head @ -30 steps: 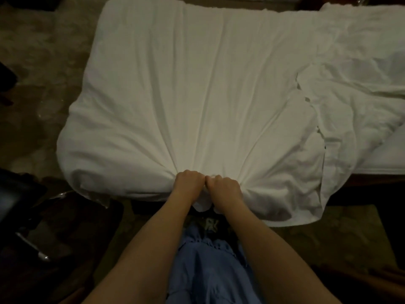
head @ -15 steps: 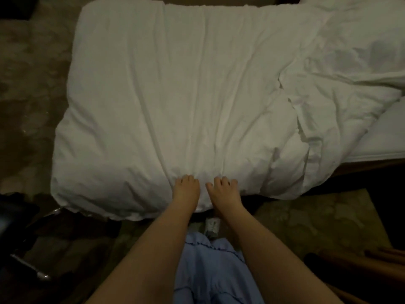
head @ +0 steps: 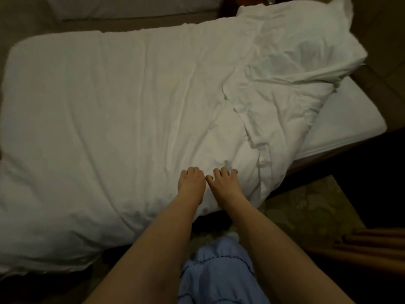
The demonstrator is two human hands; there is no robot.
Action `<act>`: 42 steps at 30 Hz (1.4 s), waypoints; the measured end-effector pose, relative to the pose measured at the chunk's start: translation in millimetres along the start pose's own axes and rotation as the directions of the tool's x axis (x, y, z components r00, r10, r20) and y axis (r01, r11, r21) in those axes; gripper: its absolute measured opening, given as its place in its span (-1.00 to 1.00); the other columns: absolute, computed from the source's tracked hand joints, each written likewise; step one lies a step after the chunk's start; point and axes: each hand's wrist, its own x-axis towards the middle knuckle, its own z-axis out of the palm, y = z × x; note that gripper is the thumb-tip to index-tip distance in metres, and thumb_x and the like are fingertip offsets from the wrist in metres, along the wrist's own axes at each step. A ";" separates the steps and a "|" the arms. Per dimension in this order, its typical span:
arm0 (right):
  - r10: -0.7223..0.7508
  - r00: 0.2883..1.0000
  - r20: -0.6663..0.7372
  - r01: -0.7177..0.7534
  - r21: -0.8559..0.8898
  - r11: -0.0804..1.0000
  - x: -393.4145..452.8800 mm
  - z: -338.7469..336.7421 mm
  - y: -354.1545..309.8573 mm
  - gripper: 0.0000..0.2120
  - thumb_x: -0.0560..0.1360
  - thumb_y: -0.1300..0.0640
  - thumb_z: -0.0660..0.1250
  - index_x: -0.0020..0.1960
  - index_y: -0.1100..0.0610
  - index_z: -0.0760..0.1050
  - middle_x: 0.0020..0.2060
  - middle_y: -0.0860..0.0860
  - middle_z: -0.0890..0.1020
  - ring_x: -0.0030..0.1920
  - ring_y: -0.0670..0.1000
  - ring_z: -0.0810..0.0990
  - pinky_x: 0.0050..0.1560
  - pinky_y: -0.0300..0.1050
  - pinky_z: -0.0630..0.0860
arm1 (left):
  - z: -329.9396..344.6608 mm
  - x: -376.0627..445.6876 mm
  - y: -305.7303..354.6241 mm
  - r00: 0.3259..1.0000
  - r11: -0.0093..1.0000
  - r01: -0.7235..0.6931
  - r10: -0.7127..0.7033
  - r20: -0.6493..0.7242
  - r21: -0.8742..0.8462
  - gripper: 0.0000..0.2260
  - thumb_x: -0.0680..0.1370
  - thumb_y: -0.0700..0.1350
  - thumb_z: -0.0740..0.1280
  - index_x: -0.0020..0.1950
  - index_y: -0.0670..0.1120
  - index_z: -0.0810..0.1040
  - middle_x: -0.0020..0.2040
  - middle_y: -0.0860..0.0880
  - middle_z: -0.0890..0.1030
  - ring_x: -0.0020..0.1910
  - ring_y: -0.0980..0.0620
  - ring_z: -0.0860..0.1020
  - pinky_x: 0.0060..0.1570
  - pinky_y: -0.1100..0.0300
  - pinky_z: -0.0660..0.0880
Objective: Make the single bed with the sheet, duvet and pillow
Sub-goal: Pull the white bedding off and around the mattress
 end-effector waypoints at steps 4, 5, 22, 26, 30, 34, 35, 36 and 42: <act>0.010 1.000 -0.025 -0.011 -0.020 1.000 11.5 14.7 75.3 -0.35 0.41 0.12 0.41 0.40 0.12 0.18 0.33 0.18 0.28 0.31 0.21 0.29 0.27 0.23 0.26 | -27.0 45.6 55.7 1.000 0.999 0.002 -0.002 0.020 -0.046 -0.58 0.54 -0.12 0.27 0.38 -0.17 0.30 0.31 -0.13 0.36 0.29 -0.06 0.34 0.26 0.12 0.28; 0.006 1.000 -0.022 -0.007 -0.024 1.000 14.4 17.8 93.5 -0.37 0.43 0.14 0.39 0.41 0.12 0.18 0.33 0.18 0.28 0.31 0.21 0.29 0.27 0.23 0.26 | -33.4 57.0 69.9 1.000 0.997 0.002 -0.001 0.020 -0.072 -0.57 0.54 -0.12 0.27 0.39 -0.17 0.29 0.31 -0.13 0.36 0.29 -0.06 0.34 0.27 0.12 0.28; -0.208 0.978 0.020 0.208 -0.193 0.959 154.4 34.1 245.1 -0.41 0.45 0.21 0.35 0.41 0.12 0.20 0.36 0.18 0.27 0.33 0.23 0.27 0.29 0.27 0.21 | -73.8 235.5 111.6 0.967 0.925 0.246 -0.212 0.144 -0.290 -0.54 0.51 -0.15 0.31 0.37 -0.20 0.28 0.30 -0.15 0.35 0.27 -0.08 0.35 0.23 0.12 0.31; -0.296 0.954 0.046 0.298 -0.254 0.920 215.7 36.7 262.4 -0.40 0.44 0.17 0.37 0.41 0.13 0.19 0.34 0.18 0.28 0.32 0.22 0.28 0.27 0.25 0.23 | -75.6 293.0 109.2 0.947 0.857 0.320 -0.273 0.170 -0.405 -0.52 0.50 -0.14 0.33 0.37 -0.17 0.27 0.30 -0.13 0.33 0.28 -0.07 0.33 0.25 0.11 0.30; -0.390 0.918 0.069 0.393 -0.273 0.878 264.4 40.6 260.4 -0.31 0.41 0.16 0.41 0.44 0.12 0.15 0.35 0.20 0.26 0.34 0.25 0.28 0.28 0.27 0.25 | -57.4 320.6 100.4 0.916 0.806 0.399 -0.331 0.226 -0.437 -0.45 0.50 -0.07 0.36 0.41 -0.15 0.22 0.32 -0.12 0.31 0.30 -0.06 0.31 0.28 0.12 0.27; -0.424 0.897 0.125 0.442 -0.283 0.851 305.4 52.9 248.5 -0.21 0.29 0.11 0.53 0.42 0.10 0.25 0.32 0.24 0.34 0.32 0.29 0.34 0.22 0.38 0.32 | -25.7 347.3 91.0 0.865 0.727 0.502 -0.415 0.284 -0.469 -0.42 0.53 -0.13 0.30 0.47 -0.18 0.11 0.41 -0.14 0.22 0.41 -0.08 0.22 0.36 0.07 0.20; -0.460 0.879 0.125 0.475 -0.298 0.828 315.2 63.2 248.9 -0.25 0.38 0.15 0.45 0.46 0.11 0.15 0.38 0.26 0.25 0.38 0.31 0.24 0.27 0.41 0.23 | -16.3 352.7 90.2 0.858 0.719 0.513 -0.425 0.287 -0.470 -0.44 0.56 -0.14 0.26 0.48 -0.21 0.08 0.43 -0.17 0.20 0.43 -0.10 0.20 0.38 0.05 0.18; -0.479 0.863 0.163 0.506 -0.303 0.808 324.4 71.0 252.4 -0.30 0.46 0.18 0.36 0.49 0.12 0.07 0.41 0.26 0.18 0.41 0.33 0.16 0.31 0.43 0.15 | -6.6 357.8 90.5 0.854 0.707 0.520 -0.436 0.283 -0.479 -0.46 0.59 -0.15 0.19 0.49 -0.24 0.04 0.46 -0.19 0.16 0.45 -0.12 0.17 0.40 0.04 0.15; -0.468 0.829 0.307 0.553 -0.318 0.770 353.9 82.6 293.6 -0.34 0.54 0.04 0.25 0.53 0.05 0.00 0.48 0.17 0.07 0.47 0.25 0.04 0.32 0.50 0.00 | -7.8 382.4 121.2 0.878 0.562 0.477 -0.327 0.348 -0.675 -0.30 0.54 -0.06 0.29 0.53 -0.27 -0.02 0.51 -0.21 0.07 0.50 -0.13 0.07 0.44 0.03 0.07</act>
